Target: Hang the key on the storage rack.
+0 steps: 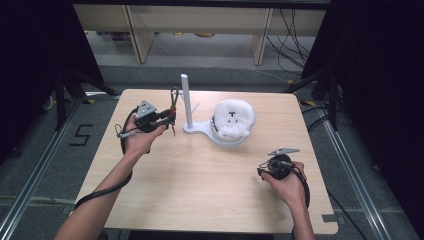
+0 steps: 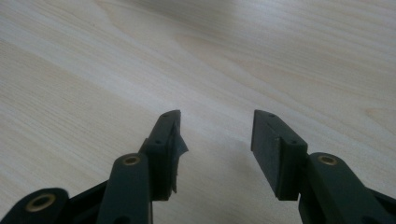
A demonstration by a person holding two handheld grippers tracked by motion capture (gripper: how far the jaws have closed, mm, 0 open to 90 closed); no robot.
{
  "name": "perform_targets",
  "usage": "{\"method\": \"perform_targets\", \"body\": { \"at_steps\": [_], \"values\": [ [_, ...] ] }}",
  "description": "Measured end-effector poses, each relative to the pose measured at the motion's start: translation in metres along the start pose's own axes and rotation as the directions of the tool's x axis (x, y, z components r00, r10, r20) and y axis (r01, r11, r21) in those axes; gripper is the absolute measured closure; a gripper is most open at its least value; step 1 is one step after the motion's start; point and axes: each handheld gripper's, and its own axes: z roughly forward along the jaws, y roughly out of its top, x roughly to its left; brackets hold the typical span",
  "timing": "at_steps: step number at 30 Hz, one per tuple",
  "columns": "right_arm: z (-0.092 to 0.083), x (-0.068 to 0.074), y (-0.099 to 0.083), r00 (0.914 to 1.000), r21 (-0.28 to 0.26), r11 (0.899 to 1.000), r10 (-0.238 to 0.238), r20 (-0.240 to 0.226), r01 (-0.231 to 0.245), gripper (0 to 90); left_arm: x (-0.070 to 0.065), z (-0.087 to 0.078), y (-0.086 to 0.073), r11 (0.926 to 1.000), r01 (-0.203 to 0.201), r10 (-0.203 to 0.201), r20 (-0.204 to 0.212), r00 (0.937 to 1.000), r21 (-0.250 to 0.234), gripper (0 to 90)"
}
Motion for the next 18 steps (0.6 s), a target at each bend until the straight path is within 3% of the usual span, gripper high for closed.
{"method": "perform_targets", "body": {
  "at_steps": [11,18],
  "values": [
    [0.0004,0.0011,0.0001,1.0,0.001,1.0,0.007,-0.002,-0.007,53.4,0.0007,0.0048,-0.0031,0.9998,0.01,-0.01,-0.002,1.0,0.018,68.6],
    [0.0018,-0.0002,0.0002,0.9999,-0.008,1.0,-0.013,-0.01,0.013,53.3,-0.0007,0.0098,-0.0053,0.9996,0.014,-0.014,0.001,0.9999,0.025,68.6]
  ]
}}
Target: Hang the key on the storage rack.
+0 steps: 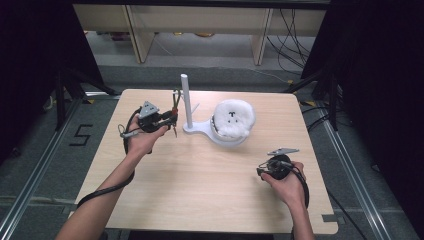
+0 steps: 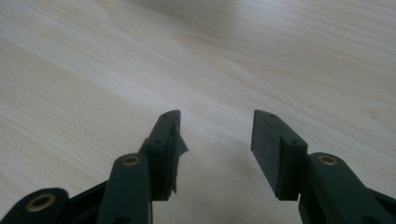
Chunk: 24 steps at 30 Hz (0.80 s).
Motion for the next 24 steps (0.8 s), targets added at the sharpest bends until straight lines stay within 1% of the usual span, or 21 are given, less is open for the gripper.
{"method": "perform_targets", "body": {
  "at_steps": [2,3,4,6,12,13,15,18,19,24],
  "values": [
    [0.0,0.0,0.0,1.0,0.002,1.0,0.005,0.0,-0.005,53.3,0.0,0.001,0.0,1.0,0.001,-0.001,-0.001,1.0,0.003,68.6],
    [-0.001,0.001,0.0,0.9998,0.012,1.0,0.019,0.005,-0.019,53.3,0.0,0.002,0.0,1.0,0.001,-0.001,0.001,1.0,0.003,68.6],
    [-0.001,0.001,0.0,0.9998,0.012,1.0,0.02,0.005,-0.02,53.3,0.0,0.003,-0.001,1.0,-0.002,0.002,0.002,1.0,0.006,68.6],
    [-0.001,0.001,0.0,0.9998,0.008,1.0,0.02,0.007,-0.02,53.3,-0.001,0.004,-0.001,1.0,0.003,-0.003,0.003,1.0,0.008,68.6],
    [-0.001,0.001,0.0,0.9998,0.009,1.0,0.021,0.005,-0.021,53.3,-0.001,0.007,-0.002,0.9999,-0.002,0.002,0.003,1.0,0.013,68.5],
    [0.0,0.0,0.0,1.0,0.005,1.0,0.007,0.002,-0.007,53.3,-0.001,0.007,-0.002,0.9999,-0.003,0.003,0.004,1.0,0.015,68.5],
    [0.0,0.0,0.0,1.0,0.003,1.0,0.003,0.001,-0.003,53.3,-0.002,0.008,-0.002,0.9998,-0.002,0.002,0.002,1.0,0.019,68.5],
    [0.001,0.0,0.0,1.0,0.001,1.0,0.003,0.008,-0.003,53.3,-0.003,0.01,-0.003,0.9997,-0.002,0.001,0.004,1.0,0.022,68.5],
    [0.0,0.001,0.0,0.9999,0.01,1.0,0.016,0.004,-0.016,53.2,-0.003,0.011,-0.003,0.9997,-0.002,0.002,0.004,1.0,0.025,68.5],
    [0.0,0.001,-0.001,0.9999,0.01,1.0,0.016,0.006,-0.016,53.2,-0.004,0.014,-0.004,0.9995,-0.004,0.003,0.004,1.0,0.03,68.5]
  ]
}}
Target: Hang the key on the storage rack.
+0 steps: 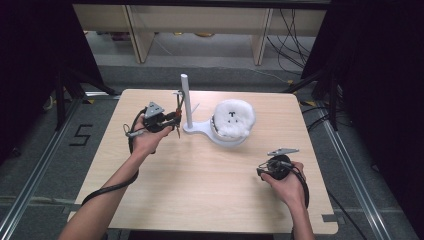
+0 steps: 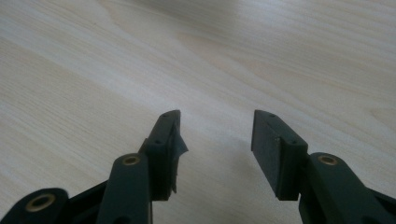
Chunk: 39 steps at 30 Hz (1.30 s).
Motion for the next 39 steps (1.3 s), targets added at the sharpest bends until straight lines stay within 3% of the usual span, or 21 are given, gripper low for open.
{"method": "perform_targets", "body": {
  "at_steps": [10,30,39],
  "values": [
    [0.001,-0.001,0.0,0.9998,-0.008,1.0,-0.017,-0.006,0.017,53.2,-0.001,0.005,0.0,1.0,0.001,-0.001,0.001,1.0,0.007,68.3],
    [0.001,-0.002,-0.001,0.9999,-0.012,1.0,-0.011,-0.006,0.011,53.0,-0.003,0.013,0.0,0.9985,-0.05,0.051,-0.012,0.9986,0.023,65.9],
    [0.0,-0.001,-0.001,1.0,-0.005,1.0,0.004,0.005,-0.004,52.8,-0.006,0.011,0.0,0.9962,-0.075,0.076,-0.021,0.9969,0.044,55.6]
  ]
}}
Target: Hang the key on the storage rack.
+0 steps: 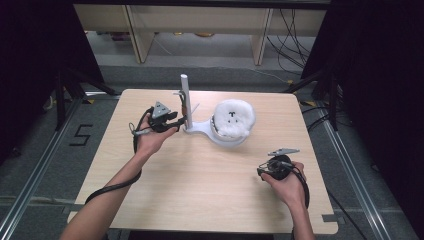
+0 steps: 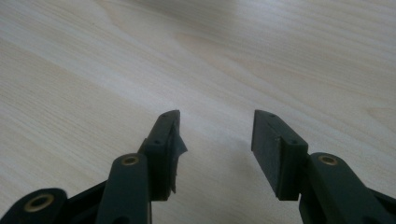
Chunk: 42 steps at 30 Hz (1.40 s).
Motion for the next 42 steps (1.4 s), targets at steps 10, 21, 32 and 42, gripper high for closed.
{"method": "perform_targets", "body": {
  "at_steps": [10,21,32,42],
  "values": [
    [0.0,0.0,0.0,1.0,-0.003,1.0,0.004,0.002,-0.004,52.2,0.001,-0.017,-0.004,0.9974,-0.059,0.059,-0.012,0.9982,0.042,41.5],
    [0.003,-0.001,0.0,0.9999,-0.01,1.0,-0.011,-0.012,0.011,52.2,0.008,-0.046,-0.015,0.9947,-0.082,0.084,-0.018,0.9963,0.062,39.9],
    [0.003,0.001,0.0,1.0,-0.005,1.0,-0.007,-0.005,0.007,52.1,0.01,-0.075,-0.034,0.9961,-0.069,0.071,-0.03,0.997,0.055,40.0],
    [0.004,0.001,-0.001,0.9999,-0.019,1.0,-0.012,-0.006,0.012,52.0,0.009,-0.096,-0.052,0.9979,-0.048,0.05,-0.041,0.9979,0.043,39.7]
  ]
}}
